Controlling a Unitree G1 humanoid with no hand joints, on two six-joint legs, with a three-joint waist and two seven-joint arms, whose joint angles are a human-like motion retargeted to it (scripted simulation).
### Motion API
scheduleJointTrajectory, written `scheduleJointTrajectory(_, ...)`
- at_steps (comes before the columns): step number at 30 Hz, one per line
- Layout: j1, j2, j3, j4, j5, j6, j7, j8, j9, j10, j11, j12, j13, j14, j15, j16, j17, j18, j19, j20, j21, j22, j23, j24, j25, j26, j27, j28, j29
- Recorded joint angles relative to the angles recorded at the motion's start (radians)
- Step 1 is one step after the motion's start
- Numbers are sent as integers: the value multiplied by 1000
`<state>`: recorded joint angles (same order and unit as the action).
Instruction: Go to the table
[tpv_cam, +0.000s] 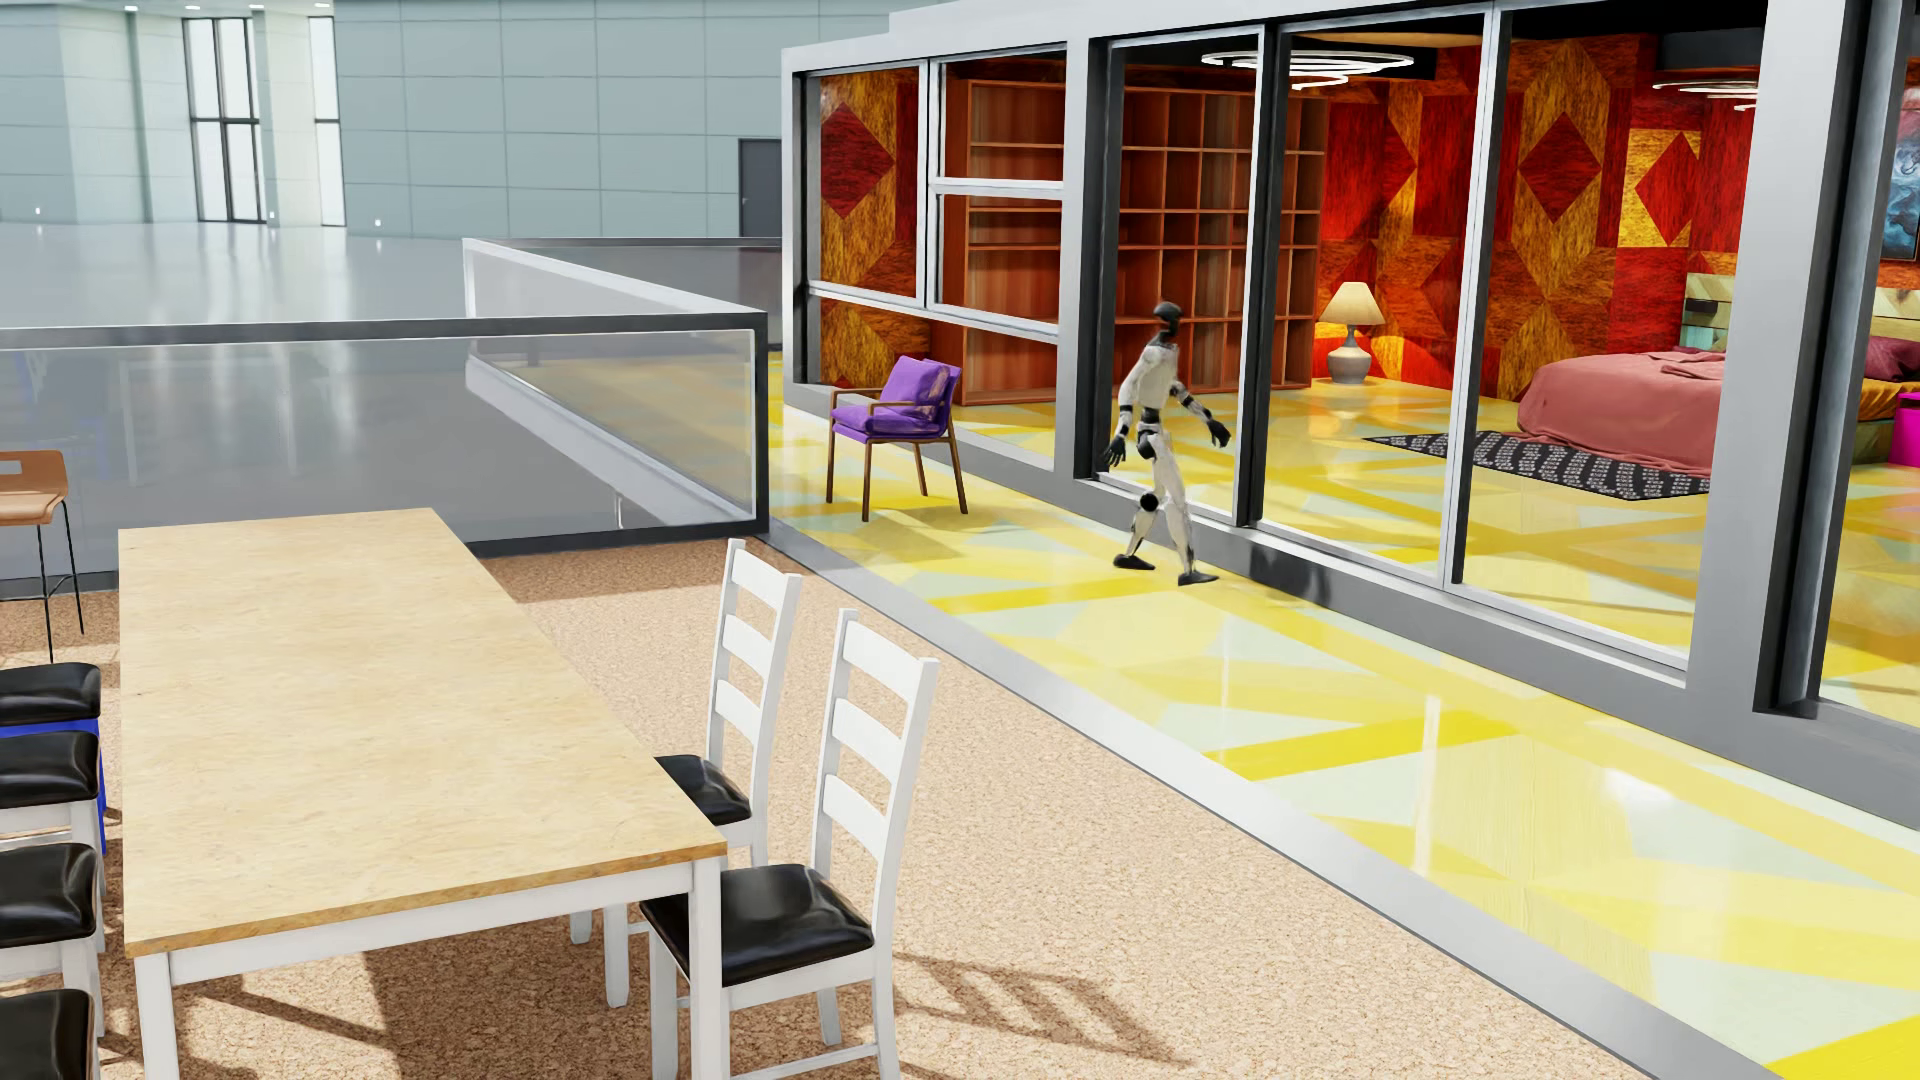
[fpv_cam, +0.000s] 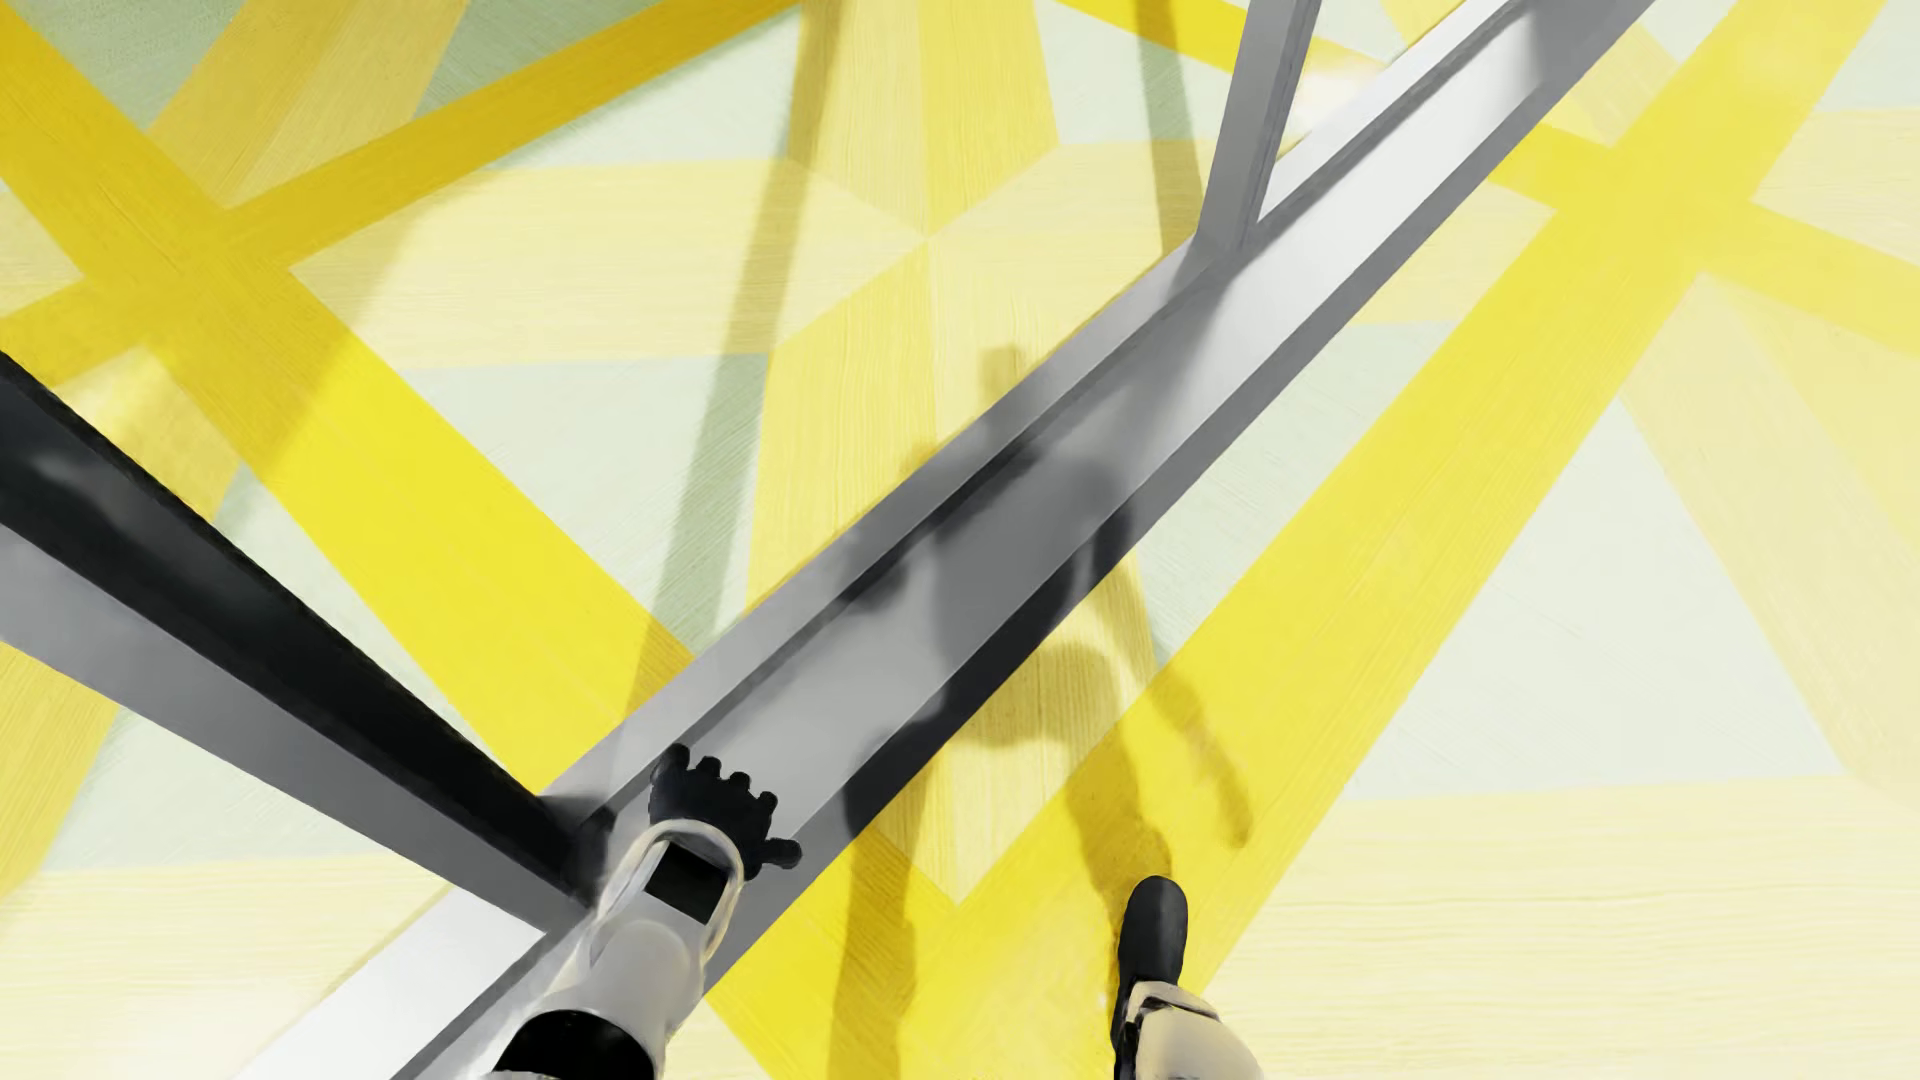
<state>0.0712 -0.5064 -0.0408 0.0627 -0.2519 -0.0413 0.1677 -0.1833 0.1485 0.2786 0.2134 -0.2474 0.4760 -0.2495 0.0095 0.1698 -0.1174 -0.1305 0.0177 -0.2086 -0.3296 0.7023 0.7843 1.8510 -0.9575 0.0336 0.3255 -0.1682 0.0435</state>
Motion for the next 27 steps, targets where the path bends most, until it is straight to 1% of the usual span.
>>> scheduleJointTrajectory(1,21,-23,-3,14,-26,2,59,-71,7,8,30,-9,-30,-19,-4,-34,11,-15,-23,-18,-12,-69,-22,-41,17,9,-29,53,26)
scheduleJointTrajectory(2,43,-44,-8,29,-46,4,118,-134,14,17,78,-13,-58,-36,-16,-62,25,-34,-54,-40,-12,-135,-54,-89,30,19,-57,103,32)
scheduleJointTrajectory(3,65,-57,-14,48,-58,6,171,-199,20,30,133,-15,-81,-52,-35,-84,45,-57,-77,-58,7,-192,-92,-151,32,22,-86,140,22)
scheduleJointTrajectory(4,84,-58,-21,69,-64,8,217,-269,25,50,189,-16,-94,-61,-59,-98,69,-83,-86,-71,41,-236,-135,-225,28,15,-120,161,7)
scheduleJointTrajectory(5,99,-45,-29,95,-57,10,252,-325,27,80,236,-16,-96,-59,-80,-101,101,-105,-91,-82,79,-266,-180,-296,30,10,-158,161,-1)
scheduleJointTrajectory(6,107,-27,-37,128,-31,14,273,-362,29,128,262,-14,-92,-32,-72,-91,138,-116,-115,-91,119,-285,-219,-354,39,12,-193,151,4)
scheduleJointTrajectory(7,101,-18,-44,172,13,21,280,-380,32,212,279,-3,-86,24,-50,-69,176,-117,-167,-96,162,-294,-244,-388,50,25,-219,139,19)
scheduleJointTrajectory(8,80,-19,-46,230,68,32,272,-370,35,339,319,21,-80,105,-71,-43,210,-117,-209,-92,200,-292,-249,-396,67,51,-234,134,36)
scheduleJointTrajectory(9,44,-15,-42,296,127,47,234,-345,38,501,371,58,-74,198,-124,-26,237,-113,-220,-76,215,-272,-237,-399,102,85,-221,132,46)
scheduleJointTrajectory(10,-14,8,-30,344,187,65,159,-318,42,671,404,98,-70,287,-175,-26,245,-68,-222,-47,217,-232,-217,-405,132,125,-190,130,50)
scheduleJointTrajectory(11,-92,50,-15,351,243,82,62,-288,45,825,412,135,-70,334,-215,-40,227,5,-222,-5,232,-171,-196,-420,127,170,-169,130,60)
scheduleJointTrajectory(12,-177,102,-1,321,295,95,-30,-252,47,949,399,175,-79,305,-242,-63,189,36,-219,52,258,-102,-174,-448,86,221,-157,130,71)
scheduleJointTrajectory(13,-260,159,11,282,340,104,-94,-205,47,1035,369,223,-96,267,-259,-92,146,53,-215,122,278,-35,-149,-494,30,276,-147,125,75)
scheduleJointTrajectory(14,-335,219,22,252,378,109,-131,-150,44,1078,333,280,-120,260,-271,-117,110,59,-208,186,276,21,-126,-544,-12,321,-128,107,70)
scheduleJointTrajectory(15,-408,277,35,232,408,111,-151,-89,40,1083,299,344,-149,266,-284,-129,87,65,-203,227,253,60,-107,-585,-25,344,-105,79,57)
scheduleJointTrajectory(16,-476,331,48,225,429,111,-154,-27,35,1050,273,417,-182,264,-299,-132,69,84,-199,242,221,78,-93,-609,-16,343,-90,50,37)
scheduleJointTrajectory(17,-535,380,61,234,444,111,-130,35,32,979,252,496,-221,252,-317,-129,53,119,-196,233,193,80,-78,-615,7,322,-90,29,18)
scheduleJointTrajectory(18,-582,427,74,248,454,112,-82,93,30,869,233,567,-260,244,-335,-125,34,155,-194,208,172,84,-69,-600,32,288,-97,20,7)
scheduleJointTrajectory(19,-613,475,85,245,459,114,-24,142,29,713,208,624,-296,253,-350,-118,14,173,-192,178,162,97,-67,-571,52,250,-109,14,-3)
scheduleJointTrajectory(20,-631,526,94,207,458,117,18,179,30,515,174,666,-325,280,-362,-114,-1,152,-190,152,160,113,-67,-534,63,218,-116,-3,-22)
scheduleJointTrajectory(21,-638,580,100,127,453,120,7,202,31,285,133,692,-345,311,-367,-111,-10,102,-188,134,161,132,-69,-496,70,194,-118,-40,-46)
scheduleJointTrajectory(22,-633,632,105,27,445,121,-65,216,32,54,94,705,-360,326,-369,-108,-11,38,-187,127,165,148,-69,-461,75,178,-119,-94,-66)
scheduleJointTrajectory(23,-624,681,108,-57,437,121,-149,220,34,-111,71,711,-370,305,-373,-104,-6,-20,-189,131,169,153,-64,-427,81,166,-116,-147,-76)
scheduleJointTrajectory(24,-622,725,108,-110,432,122,-175,213,36,-156,68,710,-378,281,-376,-100,5,-48,-194,147,173,147,-51,-399,90,159,-110,-183,-75)
scheduleJointTrajectory(25,-622,765,108,-146,428,120,-162,197,38,-108,87,705,-381,305,-369,-100,16,-30,-200,176,186,129,-32,-380,90,160,-105,-189,-64)
scheduleJointTrajectory(26,-620,799,114,-176,422,114,-169,183,40,-28,122,700,-380,364,-337,-106,27,39,-201,219,213,101,-14,-376,74,169,-101,-163,-43)
scheduleJointTrajectory(27,-609,815,124,-185,415,102,-169,175,42,39,180,695,-380,427,-273,-124,38,96,-194,276,253,65,-1,-391,42,190,-103,-110,-17)
